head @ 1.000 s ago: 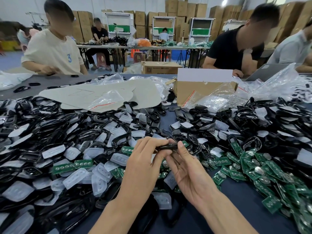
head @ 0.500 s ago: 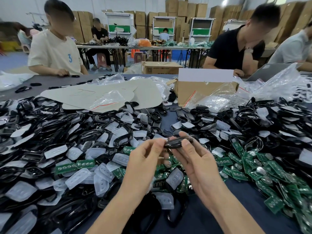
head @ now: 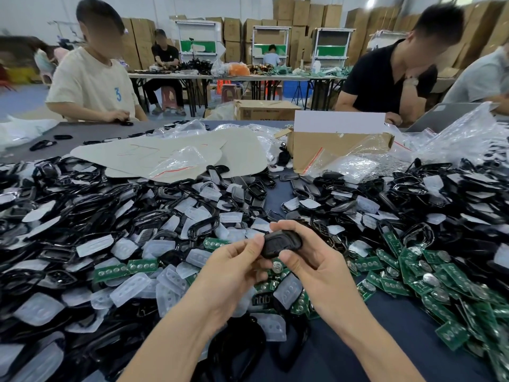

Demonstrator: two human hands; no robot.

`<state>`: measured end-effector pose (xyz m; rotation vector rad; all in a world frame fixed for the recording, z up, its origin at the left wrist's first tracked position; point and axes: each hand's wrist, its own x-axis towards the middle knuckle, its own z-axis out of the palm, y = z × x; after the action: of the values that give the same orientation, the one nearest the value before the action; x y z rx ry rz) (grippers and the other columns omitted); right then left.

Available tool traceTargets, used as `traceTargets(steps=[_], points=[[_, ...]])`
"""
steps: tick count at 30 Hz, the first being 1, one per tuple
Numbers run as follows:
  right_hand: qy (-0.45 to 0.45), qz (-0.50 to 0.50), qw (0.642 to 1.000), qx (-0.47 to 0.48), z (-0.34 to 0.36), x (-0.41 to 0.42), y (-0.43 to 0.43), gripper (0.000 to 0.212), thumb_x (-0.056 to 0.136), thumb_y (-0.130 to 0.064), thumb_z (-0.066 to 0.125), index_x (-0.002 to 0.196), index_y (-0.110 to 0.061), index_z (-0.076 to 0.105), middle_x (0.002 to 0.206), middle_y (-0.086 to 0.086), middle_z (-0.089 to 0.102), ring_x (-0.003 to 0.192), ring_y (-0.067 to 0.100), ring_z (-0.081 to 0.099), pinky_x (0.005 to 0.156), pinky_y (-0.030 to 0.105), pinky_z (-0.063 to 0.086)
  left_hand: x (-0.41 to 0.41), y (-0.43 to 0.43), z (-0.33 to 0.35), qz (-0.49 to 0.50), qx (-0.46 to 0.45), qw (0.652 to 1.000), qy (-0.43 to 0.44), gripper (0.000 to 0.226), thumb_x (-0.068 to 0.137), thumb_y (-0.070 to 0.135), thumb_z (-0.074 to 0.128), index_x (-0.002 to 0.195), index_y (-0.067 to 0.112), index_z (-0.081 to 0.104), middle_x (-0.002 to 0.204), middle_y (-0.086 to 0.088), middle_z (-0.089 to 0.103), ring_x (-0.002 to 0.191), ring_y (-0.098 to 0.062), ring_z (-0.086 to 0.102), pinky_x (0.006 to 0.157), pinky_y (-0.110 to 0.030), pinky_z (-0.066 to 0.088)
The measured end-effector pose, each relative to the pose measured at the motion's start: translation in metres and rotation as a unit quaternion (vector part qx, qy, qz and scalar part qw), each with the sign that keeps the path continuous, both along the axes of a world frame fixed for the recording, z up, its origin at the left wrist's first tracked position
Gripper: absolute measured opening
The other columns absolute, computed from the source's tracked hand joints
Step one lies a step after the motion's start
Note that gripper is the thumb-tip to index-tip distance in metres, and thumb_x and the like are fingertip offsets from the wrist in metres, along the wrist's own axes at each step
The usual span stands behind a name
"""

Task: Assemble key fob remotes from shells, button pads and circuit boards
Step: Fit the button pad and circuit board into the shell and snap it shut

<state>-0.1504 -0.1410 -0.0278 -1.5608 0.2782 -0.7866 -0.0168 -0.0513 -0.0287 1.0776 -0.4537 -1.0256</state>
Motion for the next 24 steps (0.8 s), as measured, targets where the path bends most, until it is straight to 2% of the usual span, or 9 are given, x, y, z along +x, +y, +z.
traceTargets(steps=[2,4,6,8,12,17,24], points=[[-0.018,-0.005,0.999,0.043,-0.002,0.002,-0.001,0.035,0.093,-0.018,0.065,0.122,-0.037,0.069,0.127,-0.005,0.070,0.120,0.015,0.065,0.096,0.023,0.052,-0.003,-0.002,0.000,0.066,0.003,0.990,-0.126,0.032,0.086,0.033,0.063,0.096,0.004,0.073,0.069,-0.006,0.065,0.059,-0.010,0.058,0.057,-0.019,0.050],[-0.042,-0.016,0.993,0.106,-0.004,0.005,0.000,0.033,0.089,-0.023,0.068,0.119,-0.035,0.071,0.124,-0.001,0.072,0.117,0.019,0.068,0.092,0.028,0.057,-0.007,-0.002,0.000,0.124,0.005,0.959,-0.255,0.016,0.093,0.028,0.061,0.094,0.016,0.072,0.066,0.002,0.066,0.056,-0.008,0.057,0.056,-0.018,0.049],[-0.050,-0.039,0.989,0.134,-0.006,0.007,0.001,0.029,0.086,-0.025,0.070,0.114,-0.032,0.074,0.118,0.002,0.074,0.112,0.020,0.070,0.088,0.028,0.058,-0.012,-0.002,-0.001,0.153,0.001,0.928,-0.339,0.012,0.098,0.024,0.060,0.093,0.028,0.070,0.070,0.004,0.069,0.058,-0.009,0.059,0.057,-0.022,0.049],[-0.051,-0.052,0.988,0.136,-0.006,0.007,0.002,0.023,0.086,-0.025,0.070,0.107,-0.029,0.076,0.113,0.002,0.075,0.107,0.020,0.072,0.087,0.025,0.058,-0.017,0.000,-0.003,0.168,-0.005,0.903,-0.396,0.012,0.097,0.030,0.058,0.094,0.036,0.069,0.077,0.007,0.069,0.064,-0.011,0.061,0.060,-0.024,0.050],[-0.052,-0.058,0.989,0.128,-0.004,0.006,0.004,0.019,0.084,-0.027,0.070,0.103,-0.028,0.076,0.111,0.003,0.076,0.102,0.021,0.074,0.086,0.023,0.057,-0.023,0.000,-0.003,0.190,-0.021,0.877,-0.441,0.013,0.095,0.039,0.052,0.094,0.038,0.064,0.082,0.016,0.066,0.075,-0.010,0.062,0.064,-0.012,0.043],[-0.068,-0.080,0.988,0.115,-0.002,0.008,0.008,0.018,0.083,-0.026,0.067,0.099,-0.028,0.077,0.107,0.002,0.077,0.097,0.019,0.075,0.083,0.021,0.058,-0.025,0.000,-0.008,0.193,-0.026,0.856,-0.480,0.010,0.100,0.036,0.047,0.099,0.038,0.057,0.087,0.016,0.062,0.083,-0.010,0.061,0.071,-0.014,0.043],[-0.080,-0.083,0.985,0.126,-0.003,0.009,0.009,0.018,0.088,-0.028,0.063,0.100,-0.025,0.077,0.108,0.006,0.075,0.102,0.018,0.073,0.082,0.022,0.058,-0.023,0.001,-0.008,0.166,-0.040,0.831,-0.529,0.016,0.102,0.050,0.043,0.106,0.038,0.053,0.095,0.016,0.061,0.086,-0.007,0.061,0.071,-0.009,0.042]])
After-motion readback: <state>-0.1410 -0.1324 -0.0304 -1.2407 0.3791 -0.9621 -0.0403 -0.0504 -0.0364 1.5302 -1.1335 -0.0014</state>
